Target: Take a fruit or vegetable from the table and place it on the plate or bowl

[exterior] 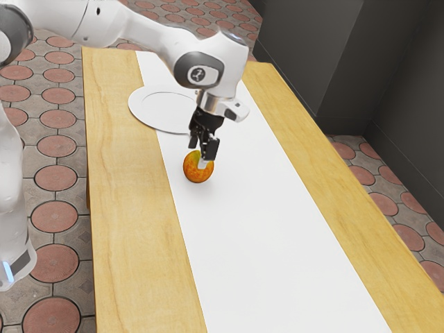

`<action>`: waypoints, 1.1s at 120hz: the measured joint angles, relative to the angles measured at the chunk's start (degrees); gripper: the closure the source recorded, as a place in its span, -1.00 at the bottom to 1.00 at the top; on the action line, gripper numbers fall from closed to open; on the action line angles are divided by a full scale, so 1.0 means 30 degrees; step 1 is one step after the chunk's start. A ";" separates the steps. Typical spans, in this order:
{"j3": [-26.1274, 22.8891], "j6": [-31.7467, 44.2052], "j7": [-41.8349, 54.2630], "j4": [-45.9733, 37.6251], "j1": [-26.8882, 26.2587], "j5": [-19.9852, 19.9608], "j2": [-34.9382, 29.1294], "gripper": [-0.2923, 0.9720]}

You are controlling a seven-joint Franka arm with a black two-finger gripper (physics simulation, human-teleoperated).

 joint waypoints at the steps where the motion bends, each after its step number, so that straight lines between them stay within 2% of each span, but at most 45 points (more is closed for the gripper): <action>1: 0.0000 0.0024 0.0005 -0.0001 0.0000 -0.0003 0.0033 -0.54; 63: 0.0029 0.1837 0.0201 -0.0869 0.0002 -0.0418 0.1629 -0.53; 89: 0.0061 0.2220 0.0197 -0.0795 -0.0004 -0.0819 0.1349 -0.24; 105: 0.0189 0.1330 0.0163 0.0905 0.0167 -0.0592 0.0967 -0.14; 132: 0.3795 -0.0851 0.0575 0.3020 0.0625 0.0551 0.0639 -0.13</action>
